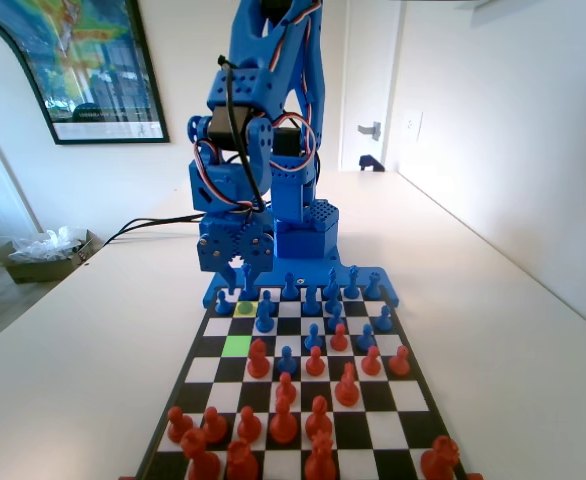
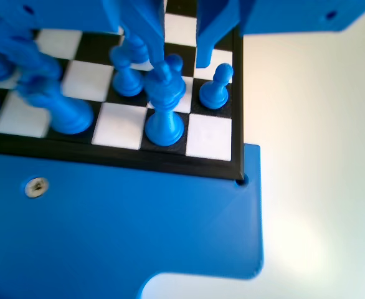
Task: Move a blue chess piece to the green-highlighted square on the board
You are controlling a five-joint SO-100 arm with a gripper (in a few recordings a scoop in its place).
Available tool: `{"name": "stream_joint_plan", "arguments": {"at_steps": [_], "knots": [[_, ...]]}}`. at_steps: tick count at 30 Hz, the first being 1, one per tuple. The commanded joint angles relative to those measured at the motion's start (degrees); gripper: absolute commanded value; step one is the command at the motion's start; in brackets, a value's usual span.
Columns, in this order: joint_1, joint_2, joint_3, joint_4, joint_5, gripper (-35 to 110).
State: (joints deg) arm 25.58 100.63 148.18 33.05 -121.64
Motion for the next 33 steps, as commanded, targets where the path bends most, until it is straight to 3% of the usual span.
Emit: {"name": "stream_joint_plan", "arguments": {"at_steps": [1,23,33], "knots": [[0.6,-0.5,0.5,-1.5,-0.4,8],[-0.6,-4.5,3.4,-9.9,-0.5,8],[-0.8,-4.7,5.2,-12.3,-1.7,1]]}}
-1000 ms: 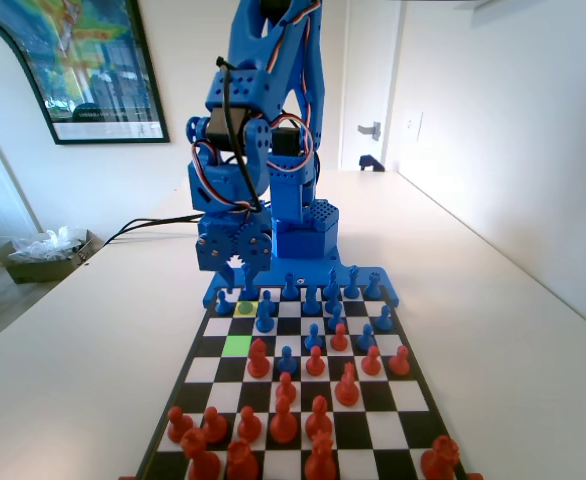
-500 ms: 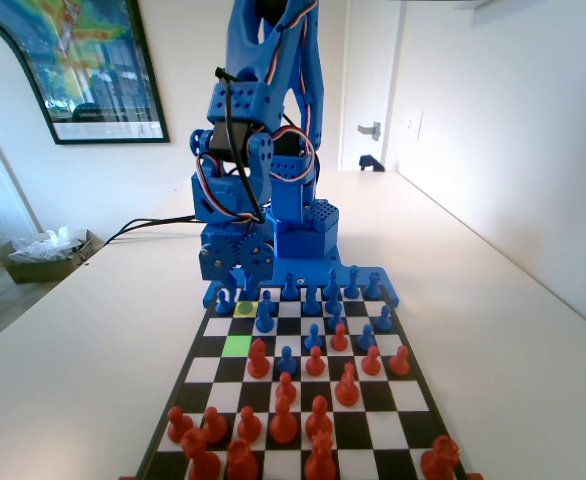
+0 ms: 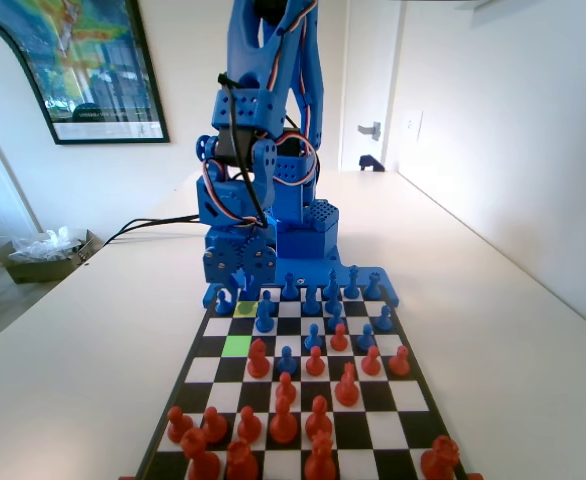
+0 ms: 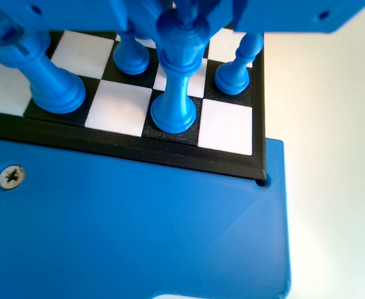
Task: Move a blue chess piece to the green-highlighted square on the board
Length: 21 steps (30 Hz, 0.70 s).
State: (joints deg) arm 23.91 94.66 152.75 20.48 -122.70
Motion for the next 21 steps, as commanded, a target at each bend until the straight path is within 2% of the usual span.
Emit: {"name": "stream_joint_plan", "arguments": {"at_steps": [1,6,16,21], "knots": [[0.9,1.2,0.6,0.3,-0.6,1],[1.0,1.3,-0.6,2.1,-0.2,1],[-1.2,1.8,-14.8,21.8,7.4,1],[-2.1,1.8,-19.7,26.5,9.7,1]]}}
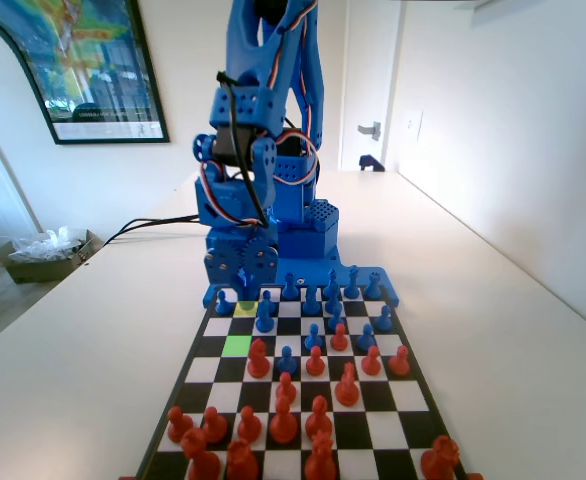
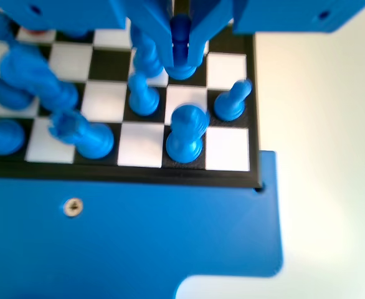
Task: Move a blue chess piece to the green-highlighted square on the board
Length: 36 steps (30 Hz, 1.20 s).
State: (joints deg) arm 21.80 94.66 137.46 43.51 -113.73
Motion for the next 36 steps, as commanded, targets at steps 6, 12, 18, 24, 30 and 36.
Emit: {"name": "stream_joint_plan", "arguments": {"at_steps": [6,12,18,24,30,36], "knots": [[-0.9,-1.5,-8.6,3.8,3.6,1],[-1.2,-6.2,-14.0,3.7,6.3,1],[-1.6,-10.0,-17.6,2.5,7.6,1],[-2.2,-12.4,-20.0,1.9,8.4,1],[-2.7,-13.9,-20.4,0.4,8.5,1],[-2.7,-15.6,-17.7,-4.0,7.7,1]]}}
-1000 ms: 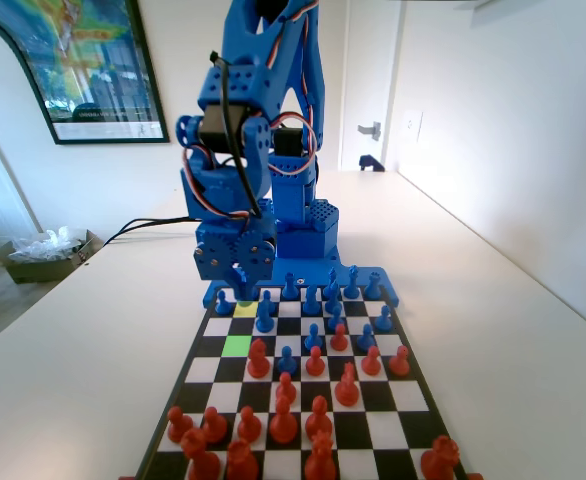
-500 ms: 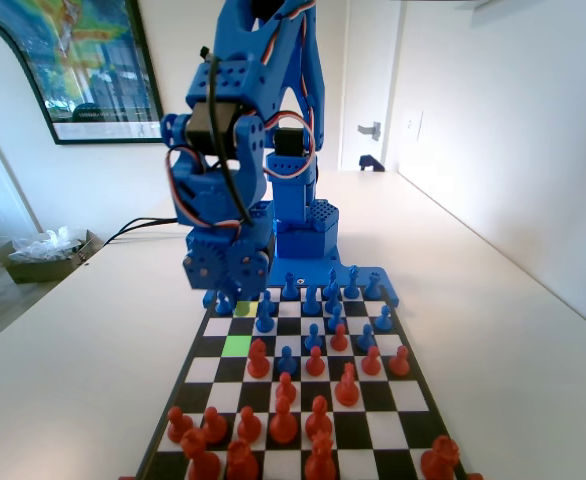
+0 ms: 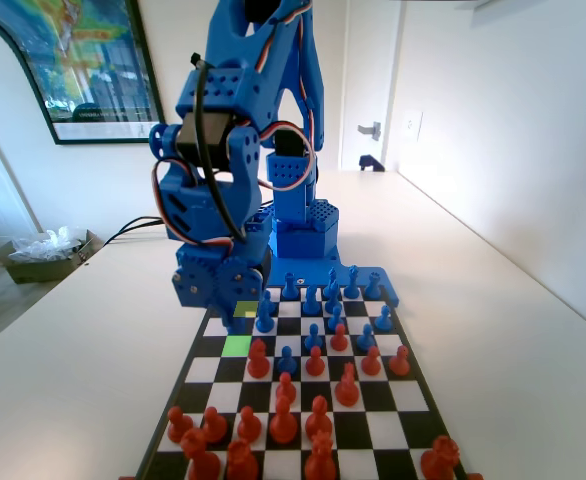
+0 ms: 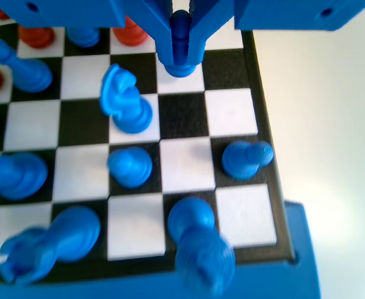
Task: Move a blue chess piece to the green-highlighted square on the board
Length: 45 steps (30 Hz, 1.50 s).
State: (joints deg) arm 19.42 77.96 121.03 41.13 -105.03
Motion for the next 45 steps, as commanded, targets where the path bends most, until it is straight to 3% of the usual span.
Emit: {"name": "stream_joint_plan", "arguments": {"at_steps": [1,16,45], "knots": [[-0.4,1.1,-0.6,-2.5,-1.2,1],[0.0,0.1,4.4,-8.7,-2.9,1],[-0.2,2.7,6.5,-9.4,-2.3,1]]}}
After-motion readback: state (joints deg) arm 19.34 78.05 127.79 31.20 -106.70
